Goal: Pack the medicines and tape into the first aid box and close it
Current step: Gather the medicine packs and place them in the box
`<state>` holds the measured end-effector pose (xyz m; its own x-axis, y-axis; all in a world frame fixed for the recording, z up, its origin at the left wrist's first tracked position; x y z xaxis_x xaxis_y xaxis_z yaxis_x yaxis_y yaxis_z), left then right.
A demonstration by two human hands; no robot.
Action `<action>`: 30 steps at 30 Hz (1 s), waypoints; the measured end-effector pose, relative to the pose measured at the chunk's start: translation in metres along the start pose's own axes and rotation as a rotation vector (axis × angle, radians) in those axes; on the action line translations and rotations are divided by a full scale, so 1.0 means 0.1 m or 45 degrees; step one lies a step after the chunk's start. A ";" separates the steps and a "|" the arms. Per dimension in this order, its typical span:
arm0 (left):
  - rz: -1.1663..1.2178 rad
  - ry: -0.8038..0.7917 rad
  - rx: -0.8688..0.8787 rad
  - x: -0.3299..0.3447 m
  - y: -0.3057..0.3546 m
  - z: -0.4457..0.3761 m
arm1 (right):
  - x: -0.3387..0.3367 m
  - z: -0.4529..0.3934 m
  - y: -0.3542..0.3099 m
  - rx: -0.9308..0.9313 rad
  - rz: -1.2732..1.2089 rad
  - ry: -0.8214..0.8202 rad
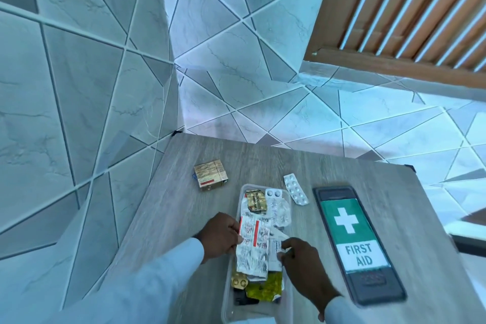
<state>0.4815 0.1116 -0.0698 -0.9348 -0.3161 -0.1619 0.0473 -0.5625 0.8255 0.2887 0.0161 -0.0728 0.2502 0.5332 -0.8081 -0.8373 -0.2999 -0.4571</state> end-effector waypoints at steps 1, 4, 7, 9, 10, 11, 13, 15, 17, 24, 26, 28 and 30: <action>-0.053 0.010 0.009 0.03 0.02 0.00 | -0.01 0.02 0.01 0.008 -0.034 0.022; -0.315 0.093 0.059 0.08 0.07 0.02 | -0.01 0.01 -0.01 -0.036 0.062 0.061; -0.462 0.087 0.096 0.11 0.02 0.00 | 0.02 0.01 -0.04 -0.078 0.250 0.074; -0.542 0.077 0.129 0.12 0.00 -0.02 | 0.01 0.01 -0.09 -0.145 0.270 0.100; -0.553 0.101 0.155 0.08 0.04 -0.04 | -0.05 -0.01 -0.13 -0.186 0.243 0.136; -0.549 0.138 0.181 0.03 0.09 -0.07 | -0.15 -0.04 -0.16 -0.215 0.220 0.185; -0.551 0.227 0.229 -0.13 0.20 -0.16 | -0.38 -0.20 -0.19 -0.247 0.206 0.301; -0.578 0.308 0.263 -0.31 0.29 -0.32 | -0.58 -0.45 -0.12 -0.204 0.201 0.373; -0.573 0.376 0.269 -0.50 0.33 -0.50 | -0.69 -0.74 0.00 -0.118 0.180 0.352; -0.882 0.465 -0.014 -0.95 0.24 -1.19 | -0.56 -1.41 0.14 -0.059 0.260 0.117; -0.985 0.414 -0.077 -0.99 0.24 -1.35 | -0.49 -1.56 0.16 -0.035 0.292 0.073; -1.086 0.355 -0.137 -1.03 0.23 -1.44 | -0.44 -1.69 0.18 -0.005 0.328 0.056; -1.130 0.318 -0.192 -1.08 0.17 -1.53 | -0.42 -1.77 0.17 -0.001 0.398 0.070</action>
<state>0.6372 0.0199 -0.1210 -0.5485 0.1316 -0.8257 -0.5866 -0.7643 0.2679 0.3504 -0.1515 -0.1128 0.0069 0.3713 -0.9285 -0.8774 -0.4432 -0.1837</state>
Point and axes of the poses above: each hand's wrist, its own z-axis away from the middle knuckle, its own x-axis out of the palm, y = z × x, the point moved 6 cm from there along -z, towards the middle knuckle, and after that the axes turned 12 degrees about z, right-handed, at the moved point
